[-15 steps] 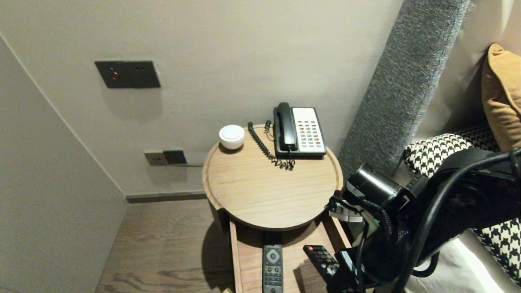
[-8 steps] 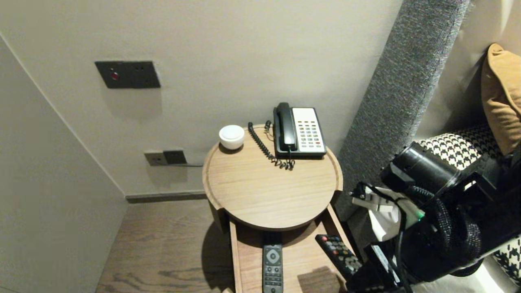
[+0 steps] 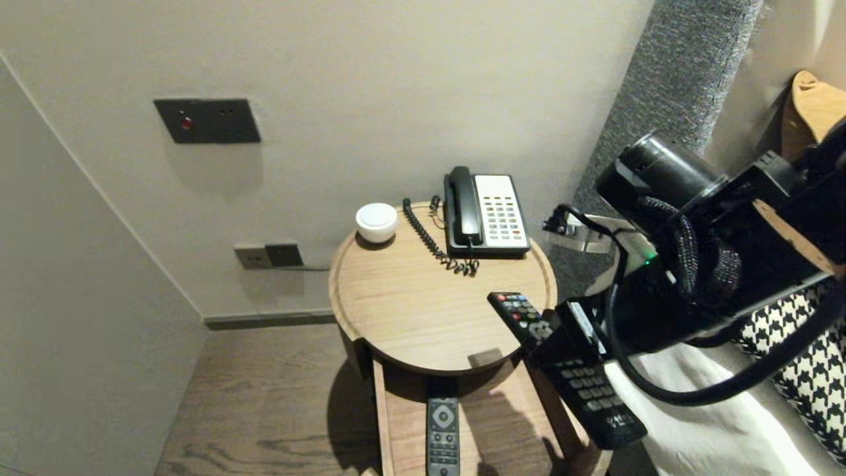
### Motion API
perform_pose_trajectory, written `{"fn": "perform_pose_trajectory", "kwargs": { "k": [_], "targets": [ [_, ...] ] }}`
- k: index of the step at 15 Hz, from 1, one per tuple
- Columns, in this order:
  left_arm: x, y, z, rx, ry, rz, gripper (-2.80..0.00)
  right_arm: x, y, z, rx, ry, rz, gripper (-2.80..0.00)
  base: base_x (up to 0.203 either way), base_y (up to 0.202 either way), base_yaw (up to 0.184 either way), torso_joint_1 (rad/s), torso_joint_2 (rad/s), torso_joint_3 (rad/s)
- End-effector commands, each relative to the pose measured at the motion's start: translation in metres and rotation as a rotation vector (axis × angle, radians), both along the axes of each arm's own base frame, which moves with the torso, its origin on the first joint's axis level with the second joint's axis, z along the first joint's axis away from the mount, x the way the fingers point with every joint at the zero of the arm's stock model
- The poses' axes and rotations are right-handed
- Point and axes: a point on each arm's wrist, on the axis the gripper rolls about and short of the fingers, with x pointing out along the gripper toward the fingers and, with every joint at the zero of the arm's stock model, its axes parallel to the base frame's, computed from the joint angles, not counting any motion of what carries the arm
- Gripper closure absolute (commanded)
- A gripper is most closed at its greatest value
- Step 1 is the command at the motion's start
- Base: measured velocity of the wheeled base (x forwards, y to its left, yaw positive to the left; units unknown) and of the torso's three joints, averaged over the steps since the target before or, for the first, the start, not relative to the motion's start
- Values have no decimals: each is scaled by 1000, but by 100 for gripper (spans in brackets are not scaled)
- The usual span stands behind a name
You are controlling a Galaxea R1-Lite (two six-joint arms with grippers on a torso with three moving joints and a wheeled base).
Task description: Take the remote control out of the drawer one by one and place them on the table
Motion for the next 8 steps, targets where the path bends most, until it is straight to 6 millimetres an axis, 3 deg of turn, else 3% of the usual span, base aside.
{"fn": "perform_pose_trajectory", "kwargs": {
  "k": [1, 4, 8],
  "targets": [
    [0, 0, 0, 0, -1, 1, 0, 21, 1, -8, -79, -41, 61, 0, 0, 0, 0, 0, 0, 0],
    [0, 0, 0, 0, -1, 1, 0, 45, -5, -20, -159, -82, 156, 0, 0, 0, 0, 0, 0, 0],
    [0, 0, 0, 0, -1, 1, 0, 65, 4, -36, -214, -112, 268, 0, 0, 0, 0, 0, 0, 0]
  ]
}}
